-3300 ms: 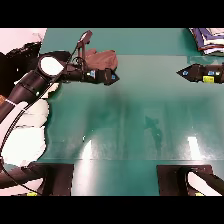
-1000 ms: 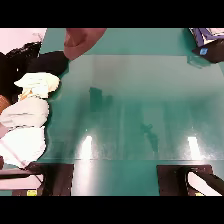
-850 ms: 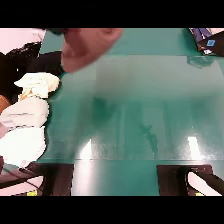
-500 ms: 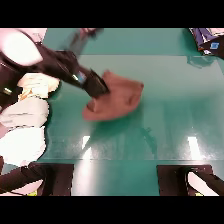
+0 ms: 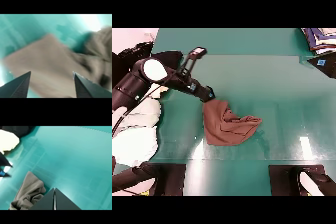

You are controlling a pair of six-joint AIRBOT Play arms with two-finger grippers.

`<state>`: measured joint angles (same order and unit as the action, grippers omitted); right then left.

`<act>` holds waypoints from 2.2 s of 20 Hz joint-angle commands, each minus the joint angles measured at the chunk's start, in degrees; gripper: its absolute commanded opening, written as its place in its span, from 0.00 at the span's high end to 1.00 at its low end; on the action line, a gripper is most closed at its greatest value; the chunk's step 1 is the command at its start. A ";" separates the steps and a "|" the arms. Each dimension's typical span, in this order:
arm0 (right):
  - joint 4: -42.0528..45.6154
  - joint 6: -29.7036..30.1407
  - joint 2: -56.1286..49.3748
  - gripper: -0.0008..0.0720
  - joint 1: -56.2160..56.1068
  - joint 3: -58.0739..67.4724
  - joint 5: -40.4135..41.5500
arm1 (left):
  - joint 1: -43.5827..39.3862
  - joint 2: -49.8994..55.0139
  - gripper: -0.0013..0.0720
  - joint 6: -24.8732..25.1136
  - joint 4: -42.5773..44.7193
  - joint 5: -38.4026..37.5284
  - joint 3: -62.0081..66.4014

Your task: Fold the shirts.

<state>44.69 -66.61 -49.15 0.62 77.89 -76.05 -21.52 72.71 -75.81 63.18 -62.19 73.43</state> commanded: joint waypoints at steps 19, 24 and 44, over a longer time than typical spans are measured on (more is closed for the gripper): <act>0.09 -5.38 -2.58 0.97 -0.04 -1.92 0.22 | 7.26 21.84 0.94 3.32 -13.88 -2.03 0.33; 8.24 -7.39 -5.88 0.97 -0.04 -1.92 -5.84 | 14.27 12.46 0.94 4.09 -10.23 -2.54 2.47; 10.69 -7.69 -8.76 0.97 -0.07 -1.95 -7.34 | 12.46 20.37 0.94 4.26 -18.25 3.93 -6.16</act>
<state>53.93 -74.22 -57.82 0.62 75.96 -83.05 -9.65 93.45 -71.55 45.76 -58.46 66.65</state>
